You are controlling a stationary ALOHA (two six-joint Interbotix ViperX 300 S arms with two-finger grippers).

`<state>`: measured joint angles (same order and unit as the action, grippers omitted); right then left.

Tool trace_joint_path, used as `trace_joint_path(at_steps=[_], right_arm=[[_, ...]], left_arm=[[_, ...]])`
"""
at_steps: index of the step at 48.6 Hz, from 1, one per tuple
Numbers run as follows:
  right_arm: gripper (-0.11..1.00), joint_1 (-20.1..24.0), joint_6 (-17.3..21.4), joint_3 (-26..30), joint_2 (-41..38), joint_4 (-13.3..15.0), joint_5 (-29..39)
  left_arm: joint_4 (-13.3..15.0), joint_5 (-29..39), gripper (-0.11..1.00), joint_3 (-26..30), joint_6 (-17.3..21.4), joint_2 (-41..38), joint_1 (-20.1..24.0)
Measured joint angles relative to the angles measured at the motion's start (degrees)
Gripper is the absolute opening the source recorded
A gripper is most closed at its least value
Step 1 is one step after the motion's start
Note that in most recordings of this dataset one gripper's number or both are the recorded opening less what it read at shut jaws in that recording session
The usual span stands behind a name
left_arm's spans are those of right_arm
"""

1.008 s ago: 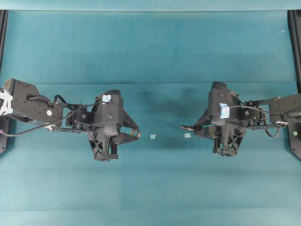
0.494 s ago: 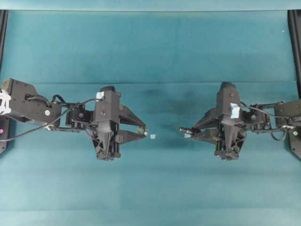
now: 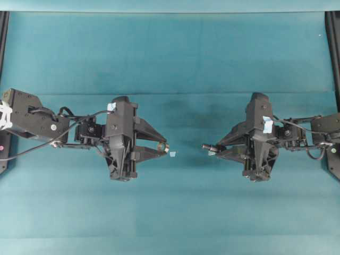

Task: Insert the washer onto the shaft with both hands.
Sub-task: 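Lift both objects and bring them toward each other at center, then align the washer over the shaft's upper thread and push it on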

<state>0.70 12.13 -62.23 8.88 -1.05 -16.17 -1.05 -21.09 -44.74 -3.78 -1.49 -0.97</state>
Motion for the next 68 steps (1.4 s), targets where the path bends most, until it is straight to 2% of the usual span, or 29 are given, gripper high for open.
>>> trace_joint_path(at_steps=[30, 42, 68], right_arm=[[0.00, 2.72, 0.00, 0.09, -0.88, -0.09, -3.96], [0.00, 3.34, 0.00, -0.53, -1.05, -0.09, -6.94], [0.00, 4.22, 0.79, -0.53, -3.16, -0.09, -12.22]], left_arm=[[0.00, -2.46, 0.37, 0.00, -0.62, 0.00, -0.35], [0.00, -5.36, 0.37, 0.18, -3.69, -1.76, -1.93], [0.00, -8.09, 0.37, 3.69, -4.48, -5.80, -2.46]])
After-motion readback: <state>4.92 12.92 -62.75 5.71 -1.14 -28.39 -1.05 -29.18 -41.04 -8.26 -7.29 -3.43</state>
